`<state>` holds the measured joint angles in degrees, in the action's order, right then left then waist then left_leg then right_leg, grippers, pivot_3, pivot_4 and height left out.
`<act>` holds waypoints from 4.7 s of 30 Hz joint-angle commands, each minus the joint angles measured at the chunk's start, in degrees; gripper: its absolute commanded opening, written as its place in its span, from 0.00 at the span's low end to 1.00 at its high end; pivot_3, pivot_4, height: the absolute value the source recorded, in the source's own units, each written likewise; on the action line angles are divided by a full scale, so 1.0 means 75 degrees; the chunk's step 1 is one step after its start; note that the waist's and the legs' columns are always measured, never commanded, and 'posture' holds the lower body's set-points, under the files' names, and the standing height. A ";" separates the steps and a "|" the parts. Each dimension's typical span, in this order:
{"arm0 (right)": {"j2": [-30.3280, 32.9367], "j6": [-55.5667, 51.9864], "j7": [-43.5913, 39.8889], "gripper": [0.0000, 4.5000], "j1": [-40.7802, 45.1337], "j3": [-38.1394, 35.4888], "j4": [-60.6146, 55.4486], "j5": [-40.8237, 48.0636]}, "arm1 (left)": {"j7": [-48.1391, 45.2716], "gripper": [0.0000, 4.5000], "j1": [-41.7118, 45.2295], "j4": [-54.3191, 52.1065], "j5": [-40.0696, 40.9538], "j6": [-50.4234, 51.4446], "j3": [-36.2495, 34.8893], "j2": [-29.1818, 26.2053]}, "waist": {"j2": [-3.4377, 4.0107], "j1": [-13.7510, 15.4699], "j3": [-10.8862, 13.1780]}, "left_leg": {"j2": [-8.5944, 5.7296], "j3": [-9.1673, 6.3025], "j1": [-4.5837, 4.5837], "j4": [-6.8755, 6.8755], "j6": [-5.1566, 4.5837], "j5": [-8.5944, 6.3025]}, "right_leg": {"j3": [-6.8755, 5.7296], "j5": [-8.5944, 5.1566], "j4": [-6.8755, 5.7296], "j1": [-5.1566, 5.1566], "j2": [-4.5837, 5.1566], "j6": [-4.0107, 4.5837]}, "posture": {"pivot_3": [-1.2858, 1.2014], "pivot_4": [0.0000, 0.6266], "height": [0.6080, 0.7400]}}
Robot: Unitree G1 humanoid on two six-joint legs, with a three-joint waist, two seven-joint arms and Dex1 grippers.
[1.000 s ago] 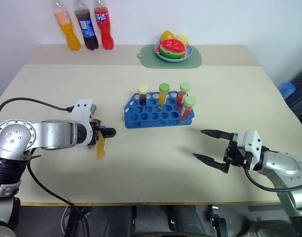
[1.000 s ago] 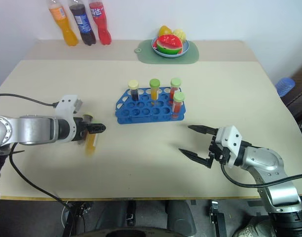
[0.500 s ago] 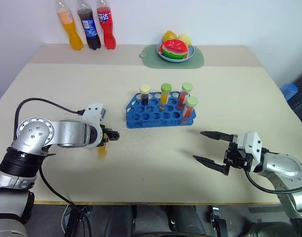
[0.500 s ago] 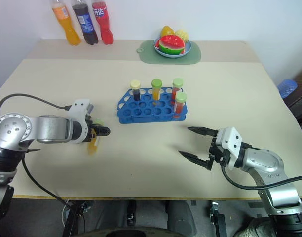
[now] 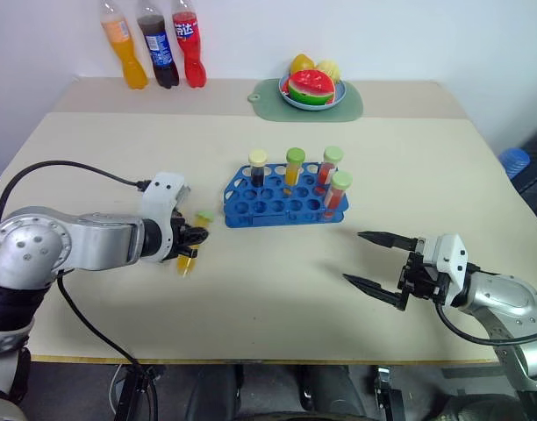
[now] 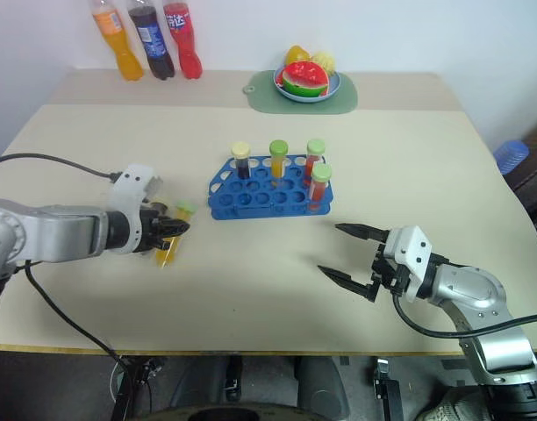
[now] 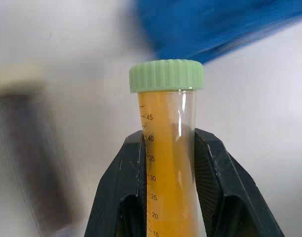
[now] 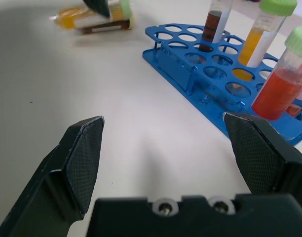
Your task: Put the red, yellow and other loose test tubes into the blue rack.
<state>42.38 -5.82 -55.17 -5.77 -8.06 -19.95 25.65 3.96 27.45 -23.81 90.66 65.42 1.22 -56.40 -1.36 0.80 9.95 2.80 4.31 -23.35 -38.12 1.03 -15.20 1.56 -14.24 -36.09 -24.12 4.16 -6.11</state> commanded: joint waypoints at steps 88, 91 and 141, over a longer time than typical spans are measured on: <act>-0.0239 -0.1630 0.1179 0.95 -0.2551 -0.2646 -0.2712 0.0648 | -0.5430 0.16 0.0954 0.8106 -1.1486 -1.2518 0.1210 0.7683 | -0.0006 -0.0004 -0.0024 | 0.0000 -0.0050 0.0005 -0.0015 -0.0048 -0.0026 | -0.0030 0.0002 0.0048 0.0061 -0.0002 -0.0003 | 0.52 0.24 1.00; -0.0254 -0.1613 0.1228 0.95 -0.2541 -0.2611 -0.2700 0.0629 | -0.6234 0.16 0.0832 0.7735 -1.0623 -1.2128 0.1053 0.7784 | -0.0005 -0.0008 -0.0024 | 0.0000 -0.0053 0.0006 -0.0015 -0.0048 -0.0026 | -0.0033 0.0002 0.0053 0.0065 -0.0002 -0.0003 | 0.52 0.24 1.00; -0.0980 0.0162 0.0787 0.95 -0.0460 0.0041 -0.0414 -0.0470 | 0.1793 0.68 0.3551 0.5981 -0.2952 0.3611 0.1178 0.1108 | -0.0032 -0.0158 0.0011 | 0.0001 -0.0176 0.0009 0.0000 -0.0008 -0.0003 | -0.0047 -0.0014 -0.0011 0.0080 -0.0054 0.0003 | 0.52 0.24 1.00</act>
<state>35.10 -5.55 -49.46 -8.99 -7.25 -20.84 21.57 14.52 54.47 19.88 66.49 92.02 10.88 -49.19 -1.60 -0.39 10.03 2.80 2.97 -23.30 -38.12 0.98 -15.22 1.20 -14.33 -36.18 -23.53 3.75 -6.12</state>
